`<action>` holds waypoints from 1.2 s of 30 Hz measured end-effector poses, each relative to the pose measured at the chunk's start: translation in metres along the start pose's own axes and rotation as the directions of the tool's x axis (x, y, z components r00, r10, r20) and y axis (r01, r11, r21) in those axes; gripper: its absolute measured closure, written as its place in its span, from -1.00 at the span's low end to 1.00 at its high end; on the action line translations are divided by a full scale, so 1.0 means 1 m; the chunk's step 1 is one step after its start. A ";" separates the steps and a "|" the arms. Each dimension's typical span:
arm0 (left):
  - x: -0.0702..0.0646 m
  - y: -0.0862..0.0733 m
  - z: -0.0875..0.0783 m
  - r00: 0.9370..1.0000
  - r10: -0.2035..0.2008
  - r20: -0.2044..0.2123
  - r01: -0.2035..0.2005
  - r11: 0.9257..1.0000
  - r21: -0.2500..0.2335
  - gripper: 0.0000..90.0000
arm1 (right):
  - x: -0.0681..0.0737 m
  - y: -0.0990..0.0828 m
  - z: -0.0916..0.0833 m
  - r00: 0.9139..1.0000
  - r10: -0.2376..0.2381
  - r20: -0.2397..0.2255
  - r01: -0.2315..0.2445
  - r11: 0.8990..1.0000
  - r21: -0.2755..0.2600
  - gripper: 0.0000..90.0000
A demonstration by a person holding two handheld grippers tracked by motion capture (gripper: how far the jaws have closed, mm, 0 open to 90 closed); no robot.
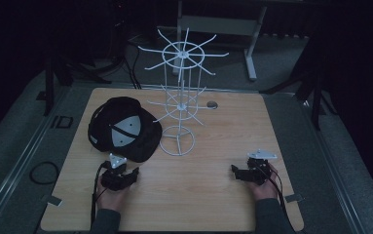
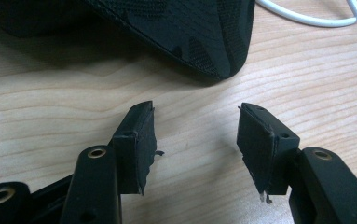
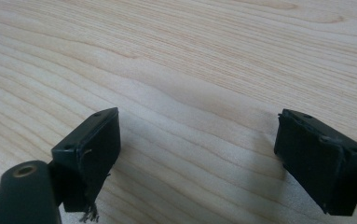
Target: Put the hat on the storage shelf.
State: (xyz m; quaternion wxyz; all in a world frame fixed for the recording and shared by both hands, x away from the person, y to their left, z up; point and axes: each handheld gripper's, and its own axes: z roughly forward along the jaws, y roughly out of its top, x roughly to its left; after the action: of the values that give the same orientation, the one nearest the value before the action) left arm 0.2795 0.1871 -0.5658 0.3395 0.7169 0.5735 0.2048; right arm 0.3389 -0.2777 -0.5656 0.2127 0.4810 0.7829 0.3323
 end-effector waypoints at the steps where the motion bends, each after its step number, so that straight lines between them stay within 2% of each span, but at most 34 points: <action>1: 0.000 0.000 0.000 1.000 -0.002 -0.001 0.002 1.000 -0.001 0.04 | 0.000 0.000 0.000 1.000 0.000 0.000 0.000 1.000 0.000 -0.68; 10: 0.002 0.001 0.003 1.000 -0.006 -0.011 0.006 1.000 -0.015 0.03 | 0.000 0.000 0.000 1.000 0.000 0.000 0.000 1.000 0.000 -0.69; 14: 0.002 0.002 0.003 1.000 0.001 -0.015 -0.001 1.000 -0.005 0.01 | 0.000 0.000 0.000 1.000 0.001 0.000 -0.001 1.000 0.000 -0.69; 36: 0.001 0.010 0.013 0.999 -0.027 -0.029 0.027 0.999 -0.017 -0.08 | 0.001 0.001 0.001 1.000 0.009 0.009 -0.009 1.000 0.008 -0.76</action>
State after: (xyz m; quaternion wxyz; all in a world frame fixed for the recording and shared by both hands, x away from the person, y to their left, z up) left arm 0.2953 0.1835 -0.5673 0.3395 0.7031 0.5864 0.2155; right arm 0.3395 -0.2766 -0.5658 0.2129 0.4870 0.7810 0.3279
